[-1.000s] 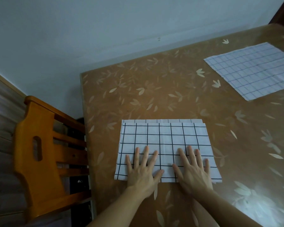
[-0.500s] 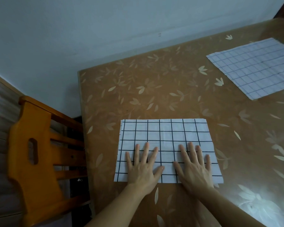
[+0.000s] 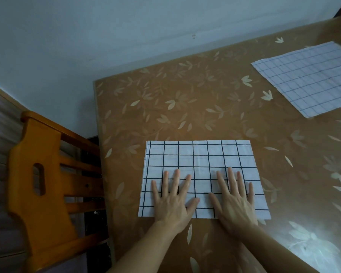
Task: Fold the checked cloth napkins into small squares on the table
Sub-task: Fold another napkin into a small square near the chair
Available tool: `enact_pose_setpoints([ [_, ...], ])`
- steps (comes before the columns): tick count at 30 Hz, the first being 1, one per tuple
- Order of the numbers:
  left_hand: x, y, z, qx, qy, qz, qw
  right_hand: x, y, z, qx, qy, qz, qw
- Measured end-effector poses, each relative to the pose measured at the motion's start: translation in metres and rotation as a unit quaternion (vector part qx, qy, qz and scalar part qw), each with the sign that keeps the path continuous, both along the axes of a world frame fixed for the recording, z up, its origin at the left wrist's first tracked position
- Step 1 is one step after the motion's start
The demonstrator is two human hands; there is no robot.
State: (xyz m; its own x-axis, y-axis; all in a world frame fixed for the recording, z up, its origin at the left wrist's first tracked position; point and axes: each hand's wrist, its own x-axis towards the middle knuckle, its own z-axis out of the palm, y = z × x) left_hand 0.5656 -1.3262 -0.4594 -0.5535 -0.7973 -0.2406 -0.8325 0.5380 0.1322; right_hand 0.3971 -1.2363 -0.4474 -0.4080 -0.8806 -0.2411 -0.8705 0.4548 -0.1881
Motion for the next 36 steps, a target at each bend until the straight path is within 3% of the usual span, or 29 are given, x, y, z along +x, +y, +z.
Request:
enact_pose_setpoints([
  [6, 0.000, 0.000, 0.002, -0.003, -0.022, -0.013, 1.000, 0.038, 0.000, -0.005, -0.029, -0.029, 0.067, 0.997],
  [15, 0.014, -0.007, -0.001, -0.008, -0.007, -0.004, 1.000, -0.052, 0.054, -0.004, 0.015, 0.046, 0.014, 0.999],
  [21, 0.070, -0.025, 0.007, -0.020, -0.042, 0.033, 0.998, -0.052, 0.051, -0.003, 0.033, 0.055, 0.022, 0.998],
  [26, 0.052, -0.008, 0.024, -0.030, -0.026, -0.001, 0.999, -0.046, 0.053, 0.016, 0.050, 0.067, 0.043, 0.996],
  [31, 0.024, 0.036, 0.038, -0.012, 0.085, -0.081, 0.993, -0.044, 0.091, 0.028, -0.061, 0.147, 0.204, 0.966],
  [36, 0.018, 0.057, 0.031, 0.010, 0.061, -0.062, 0.996, -0.065, 0.082, 0.037, -0.073, 0.218, 0.238, 0.943],
])
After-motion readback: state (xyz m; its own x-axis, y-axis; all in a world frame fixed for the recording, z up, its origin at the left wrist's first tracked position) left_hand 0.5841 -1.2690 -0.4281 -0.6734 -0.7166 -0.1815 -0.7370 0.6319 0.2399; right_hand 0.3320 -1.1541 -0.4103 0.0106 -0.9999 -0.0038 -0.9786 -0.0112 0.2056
